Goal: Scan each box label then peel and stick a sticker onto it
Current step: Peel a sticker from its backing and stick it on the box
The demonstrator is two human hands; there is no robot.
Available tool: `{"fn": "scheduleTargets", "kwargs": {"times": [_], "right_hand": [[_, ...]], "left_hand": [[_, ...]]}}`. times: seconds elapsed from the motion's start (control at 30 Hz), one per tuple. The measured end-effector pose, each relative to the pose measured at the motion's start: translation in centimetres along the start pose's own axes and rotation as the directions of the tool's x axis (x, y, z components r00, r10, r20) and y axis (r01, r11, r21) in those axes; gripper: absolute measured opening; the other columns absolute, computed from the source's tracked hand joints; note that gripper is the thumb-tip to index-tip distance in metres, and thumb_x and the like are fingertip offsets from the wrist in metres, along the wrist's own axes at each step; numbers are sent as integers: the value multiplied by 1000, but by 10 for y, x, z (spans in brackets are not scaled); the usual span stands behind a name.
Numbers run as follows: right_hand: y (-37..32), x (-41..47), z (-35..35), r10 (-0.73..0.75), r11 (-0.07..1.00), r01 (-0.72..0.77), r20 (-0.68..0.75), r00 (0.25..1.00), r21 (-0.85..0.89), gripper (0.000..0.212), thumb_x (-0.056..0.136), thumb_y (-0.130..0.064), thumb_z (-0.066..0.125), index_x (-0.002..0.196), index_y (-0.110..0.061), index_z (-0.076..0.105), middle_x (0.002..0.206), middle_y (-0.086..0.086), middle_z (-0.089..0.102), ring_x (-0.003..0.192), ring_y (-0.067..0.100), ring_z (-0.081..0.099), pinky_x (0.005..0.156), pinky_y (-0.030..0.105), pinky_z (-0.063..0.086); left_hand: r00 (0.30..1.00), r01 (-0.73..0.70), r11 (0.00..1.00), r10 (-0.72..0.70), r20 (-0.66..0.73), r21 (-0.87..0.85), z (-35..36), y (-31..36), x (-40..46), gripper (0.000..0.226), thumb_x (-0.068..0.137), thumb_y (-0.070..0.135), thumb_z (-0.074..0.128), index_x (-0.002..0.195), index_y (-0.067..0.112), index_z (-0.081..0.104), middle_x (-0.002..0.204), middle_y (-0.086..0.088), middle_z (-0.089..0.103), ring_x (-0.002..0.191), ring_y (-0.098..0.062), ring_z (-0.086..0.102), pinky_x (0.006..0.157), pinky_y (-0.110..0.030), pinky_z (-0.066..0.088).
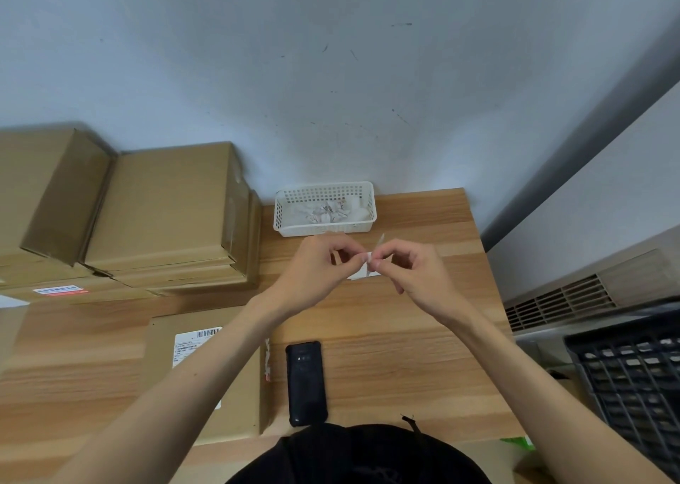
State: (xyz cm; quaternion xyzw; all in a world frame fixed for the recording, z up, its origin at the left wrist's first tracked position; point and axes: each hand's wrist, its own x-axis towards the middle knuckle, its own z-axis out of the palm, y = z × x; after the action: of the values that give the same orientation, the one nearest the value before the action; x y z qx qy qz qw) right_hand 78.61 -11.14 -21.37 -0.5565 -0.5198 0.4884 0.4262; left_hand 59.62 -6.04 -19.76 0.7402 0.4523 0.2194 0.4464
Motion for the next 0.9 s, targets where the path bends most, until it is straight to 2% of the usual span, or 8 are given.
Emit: {"fn": "scheduleTargets", "kwargs": {"times": [0.07,0.13,0.27,0.4,0.53,0.63,0.77,0.9], "right_hand": [[0,0,0,11,1000,-11,-3,1000,1,8,91,-2,69,83,-4,69,53,-21,58,48,9,41,50,24,36],[1,0,-1,40,999,-40,-16,999,3,7,90,-2,68,83,-3,68,55,-17,59,48,12,42,52,28,38],[3,0,-1,87,994,-84,-37,996,72,11,90,-8,68,80,-13,66,80,10,73,47,18,45,60,40,44],[5,1,4,96,992,-91,-47,994,88,17,90,-27,74,91,-14,64,92,5,73,45,20,48,54,36,44],[9,3,10,90,990,-83,-56,994,116,11,94,-21,70,90,-11,66,88,8,74,45,23,47,51,31,41],[13,4,11,82,989,-74,-63,995,125,9,96,-14,67,89,-8,68,85,12,74,44,23,46,48,27,40],[16,4,14,84,985,-75,-53,995,153,9,95,-9,66,87,-8,69,79,9,73,43,23,45,46,25,39],[24,7,12,115,980,-101,-72,991,174,10,95,-6,65,87,-7,69,82,13,74,43,22,43,45,25,38]], "left_hand": [[1000,7,1000,-7,-26,-11,-1,-1,-1,9,94,23,70,90,26,77,84,16,73,77,-5,61,70,-25,48],[998,12,1000,-14,-57,-27,-2,-1,-2,9,94,18,70,89,22,76,83,13,71,74,-3,60,68,-21,48],[994,23,999,-27,-101,-39,-4,-2,-4,11,92,13,71,85,20,74,77,15,68,69,0,56,65,-15,44],[997,5,1000,-7,-83,-30,1,-4,-3,10,93,16,71,87,21,76,80,14,71,72,-2,59,67,-21,48],[999,1,1000,-2,-37,-27,6,-6,-3,11,96,25,69,91,23,78,85,11,74,76,-9,62,68,-29,49],[1000,3,999,-3,-16,-32,7,-9,-3,15,98,31,67,90,25,78,83,10,73,72,-6,59,65,-24,45],[999,21,999,-22,-28,-29,10,-14,-4,14,97,28,68,87,23,77,80,9,71,70,-4,56,66,-21,43],[992,71,995,-78,-96,-74,8,-19,-5,11,95,18,69,88,19,77,81,8,72,71,-1,57,67,-18,44]]}}
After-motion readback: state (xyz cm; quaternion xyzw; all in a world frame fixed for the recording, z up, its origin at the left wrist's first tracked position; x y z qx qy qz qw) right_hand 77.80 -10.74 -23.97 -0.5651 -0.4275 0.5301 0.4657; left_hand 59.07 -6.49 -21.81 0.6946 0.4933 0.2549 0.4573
